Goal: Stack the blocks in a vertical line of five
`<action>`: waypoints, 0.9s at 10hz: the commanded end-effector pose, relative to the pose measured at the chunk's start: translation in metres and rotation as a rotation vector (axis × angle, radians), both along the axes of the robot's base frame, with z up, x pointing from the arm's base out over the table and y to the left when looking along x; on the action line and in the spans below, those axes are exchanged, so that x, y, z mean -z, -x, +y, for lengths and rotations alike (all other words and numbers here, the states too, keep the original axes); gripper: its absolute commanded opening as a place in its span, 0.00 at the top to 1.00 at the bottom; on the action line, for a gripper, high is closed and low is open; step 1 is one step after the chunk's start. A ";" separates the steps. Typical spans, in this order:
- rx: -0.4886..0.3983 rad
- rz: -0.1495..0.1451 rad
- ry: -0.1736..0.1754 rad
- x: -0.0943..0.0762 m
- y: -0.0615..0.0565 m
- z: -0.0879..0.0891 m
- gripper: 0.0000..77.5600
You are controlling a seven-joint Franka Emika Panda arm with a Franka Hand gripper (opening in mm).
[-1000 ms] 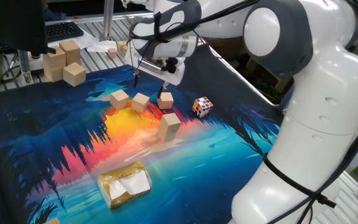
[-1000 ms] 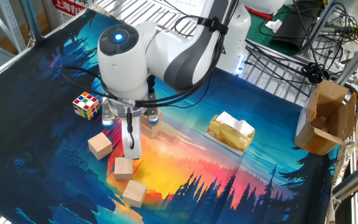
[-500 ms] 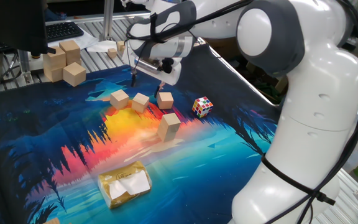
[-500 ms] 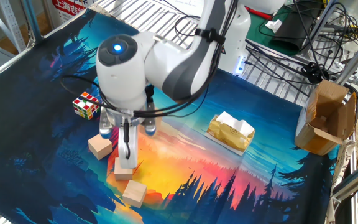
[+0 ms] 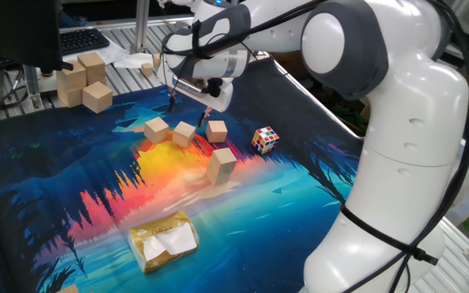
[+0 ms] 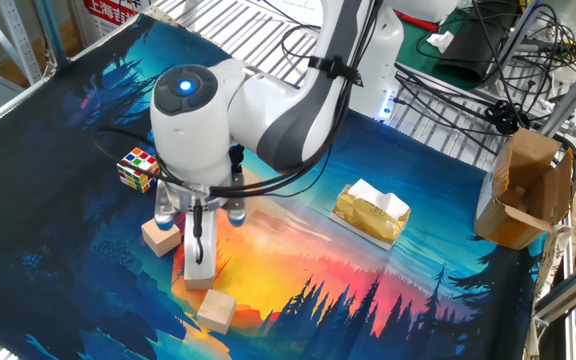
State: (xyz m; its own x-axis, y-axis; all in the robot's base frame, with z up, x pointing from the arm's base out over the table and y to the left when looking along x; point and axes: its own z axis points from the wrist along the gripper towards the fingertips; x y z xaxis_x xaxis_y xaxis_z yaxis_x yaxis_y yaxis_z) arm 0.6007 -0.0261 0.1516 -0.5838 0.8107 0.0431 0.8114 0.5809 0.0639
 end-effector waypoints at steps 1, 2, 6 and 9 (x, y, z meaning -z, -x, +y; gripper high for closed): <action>-0.005 -0.012 0.001 0.005 -0.003 0.001 0.00; -0.016 -0.014 0.002 0.007 -0.004 0.000 0.00; -0.035 -0.018 0.001 0.016 -0.009 -0.006 0.00; -0.028 -0.019 0.000 0.021 -0.010 -0.006 0.00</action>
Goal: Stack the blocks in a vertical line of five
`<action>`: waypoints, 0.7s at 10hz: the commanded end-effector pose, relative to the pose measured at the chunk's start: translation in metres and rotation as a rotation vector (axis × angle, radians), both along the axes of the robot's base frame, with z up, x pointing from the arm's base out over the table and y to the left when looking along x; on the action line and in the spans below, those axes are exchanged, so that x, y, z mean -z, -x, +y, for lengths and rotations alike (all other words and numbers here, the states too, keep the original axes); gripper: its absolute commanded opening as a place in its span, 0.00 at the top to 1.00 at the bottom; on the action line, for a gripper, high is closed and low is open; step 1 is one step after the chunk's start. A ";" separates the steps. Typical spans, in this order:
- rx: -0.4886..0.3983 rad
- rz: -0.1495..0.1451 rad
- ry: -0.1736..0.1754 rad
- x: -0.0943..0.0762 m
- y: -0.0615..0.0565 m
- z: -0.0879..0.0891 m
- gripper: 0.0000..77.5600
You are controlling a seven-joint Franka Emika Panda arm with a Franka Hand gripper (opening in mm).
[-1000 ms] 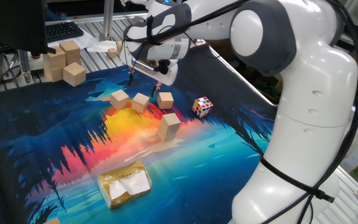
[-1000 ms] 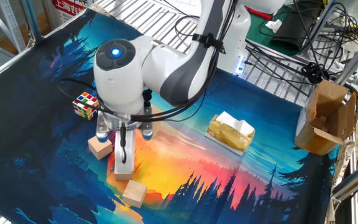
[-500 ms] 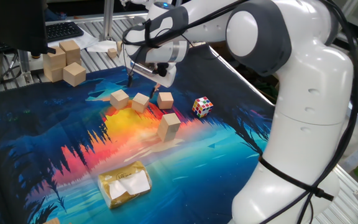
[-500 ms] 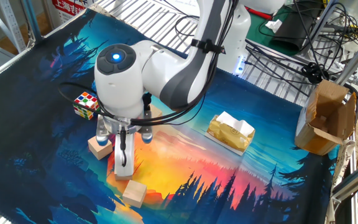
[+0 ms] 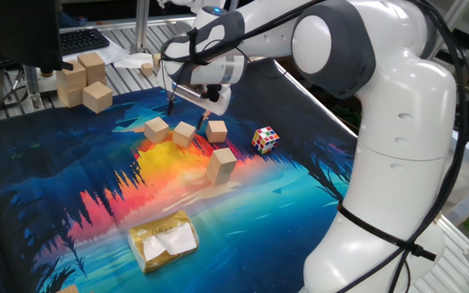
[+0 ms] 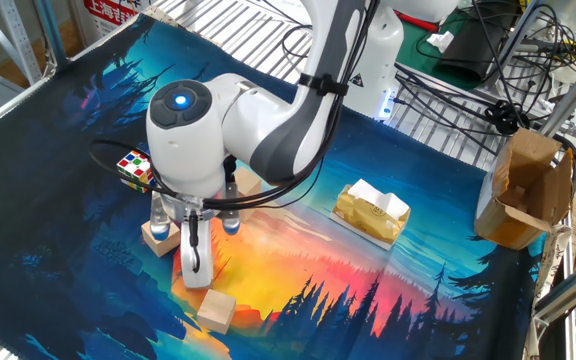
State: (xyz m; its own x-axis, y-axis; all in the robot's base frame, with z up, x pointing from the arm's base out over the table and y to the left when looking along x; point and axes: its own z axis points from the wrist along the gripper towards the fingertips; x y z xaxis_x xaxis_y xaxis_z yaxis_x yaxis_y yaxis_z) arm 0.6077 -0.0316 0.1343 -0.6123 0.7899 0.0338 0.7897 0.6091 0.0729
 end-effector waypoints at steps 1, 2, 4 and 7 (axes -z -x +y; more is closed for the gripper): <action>0.007 -0.006 -0.003 0.004 -0.004 -0.001 0.00; 0.003 -0.009 -0.003 0.007 -0.005 -0.003 0.00; 0.004 -0.011 -0.003 0.008 -0.006 -0.005 0.00; -0.008 -0.017 -0.005 0.013 -0.007 -0.008 0.00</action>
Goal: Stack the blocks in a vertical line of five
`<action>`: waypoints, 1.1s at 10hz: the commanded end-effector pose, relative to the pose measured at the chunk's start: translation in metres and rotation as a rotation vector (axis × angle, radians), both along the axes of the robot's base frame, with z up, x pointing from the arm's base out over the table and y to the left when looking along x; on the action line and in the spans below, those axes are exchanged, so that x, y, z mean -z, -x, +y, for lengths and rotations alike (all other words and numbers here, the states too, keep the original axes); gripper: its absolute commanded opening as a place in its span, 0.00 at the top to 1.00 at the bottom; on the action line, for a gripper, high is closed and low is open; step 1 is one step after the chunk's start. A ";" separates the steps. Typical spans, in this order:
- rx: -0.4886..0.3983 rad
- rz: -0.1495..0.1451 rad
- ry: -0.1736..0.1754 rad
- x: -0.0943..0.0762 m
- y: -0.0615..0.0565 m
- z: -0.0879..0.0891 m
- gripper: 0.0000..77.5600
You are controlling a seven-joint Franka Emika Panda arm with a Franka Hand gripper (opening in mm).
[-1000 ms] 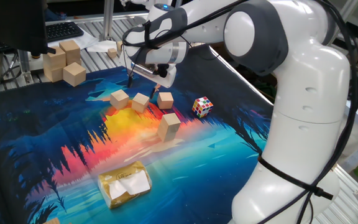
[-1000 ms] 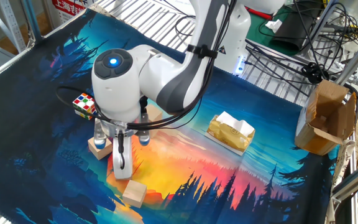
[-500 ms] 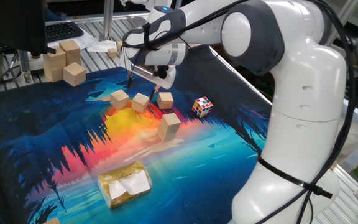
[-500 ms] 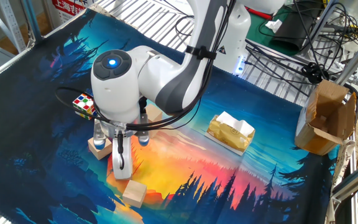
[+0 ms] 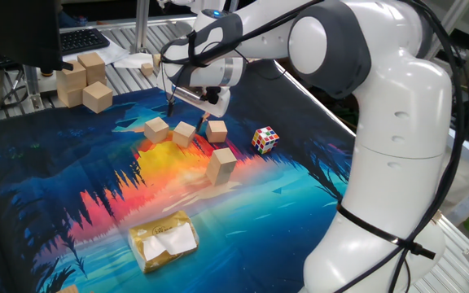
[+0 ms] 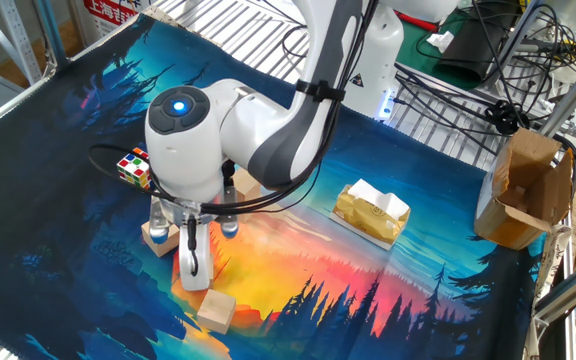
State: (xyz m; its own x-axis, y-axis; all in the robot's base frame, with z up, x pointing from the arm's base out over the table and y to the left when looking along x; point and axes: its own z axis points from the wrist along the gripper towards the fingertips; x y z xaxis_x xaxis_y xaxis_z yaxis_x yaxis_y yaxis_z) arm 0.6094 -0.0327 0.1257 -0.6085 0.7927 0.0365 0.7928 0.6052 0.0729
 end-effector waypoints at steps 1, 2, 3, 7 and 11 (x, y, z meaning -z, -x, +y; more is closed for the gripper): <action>-0.017 -0.023 -0.001 0.007 -0.005 -0.006 0.00; -0.018 -0.026 0.000 0.008 -0.006 -0.006 0.00; -0.017 -0.028 0.001 0.011 -0.005 -0.005 0.00; -0.012 -0.037 0.002 0.020 -0.003 -0.003 0.00; -0.021 -0.040 0.008 0.026 0.001 -0.005 0.00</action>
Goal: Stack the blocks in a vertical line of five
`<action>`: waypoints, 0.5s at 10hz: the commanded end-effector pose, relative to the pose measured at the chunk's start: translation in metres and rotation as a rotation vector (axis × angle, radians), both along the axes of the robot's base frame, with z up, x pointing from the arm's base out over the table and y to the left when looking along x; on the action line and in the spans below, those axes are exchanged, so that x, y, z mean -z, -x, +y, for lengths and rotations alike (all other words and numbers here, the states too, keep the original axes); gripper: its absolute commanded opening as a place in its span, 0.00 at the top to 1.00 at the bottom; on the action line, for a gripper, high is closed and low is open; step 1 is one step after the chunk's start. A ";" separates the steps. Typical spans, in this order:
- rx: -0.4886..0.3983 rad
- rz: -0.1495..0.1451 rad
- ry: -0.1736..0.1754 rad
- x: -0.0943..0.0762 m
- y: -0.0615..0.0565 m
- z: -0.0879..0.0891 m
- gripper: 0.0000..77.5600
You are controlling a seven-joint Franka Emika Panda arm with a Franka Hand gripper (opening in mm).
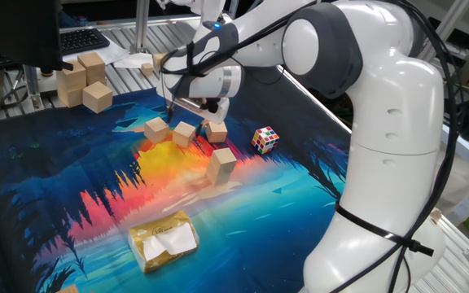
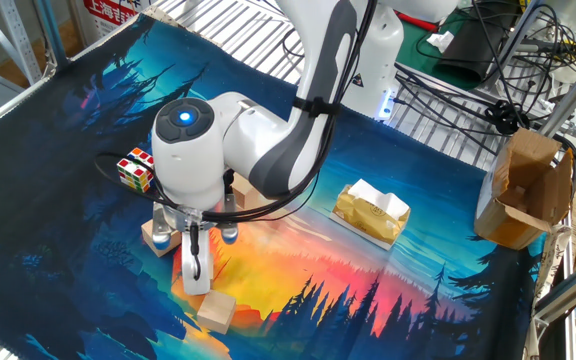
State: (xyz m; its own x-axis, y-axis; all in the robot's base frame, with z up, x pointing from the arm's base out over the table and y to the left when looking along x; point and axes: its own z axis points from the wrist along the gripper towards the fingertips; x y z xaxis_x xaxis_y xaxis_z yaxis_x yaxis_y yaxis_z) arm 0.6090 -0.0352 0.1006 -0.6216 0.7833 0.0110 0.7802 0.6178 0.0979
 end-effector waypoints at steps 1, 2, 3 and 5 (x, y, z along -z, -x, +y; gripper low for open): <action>-0.006 -0.005 0.004 0.002 0.001 -0.003 0.00; -0.011 -0.008 0.004 0.005 0.004 -0.005 0.00; -0.012 -0.011 0.003 0.007 0.006 -0.005 0.00; -0.010 -0.013 0.003 0.009 0.008 -0.006 0.00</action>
State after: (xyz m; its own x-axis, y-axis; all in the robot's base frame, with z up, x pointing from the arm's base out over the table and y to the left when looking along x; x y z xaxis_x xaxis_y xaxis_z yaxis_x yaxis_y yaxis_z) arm 0.6009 -0.0401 0.0912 -0.6306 0.7761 0.0027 0.7722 0.6270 0.1028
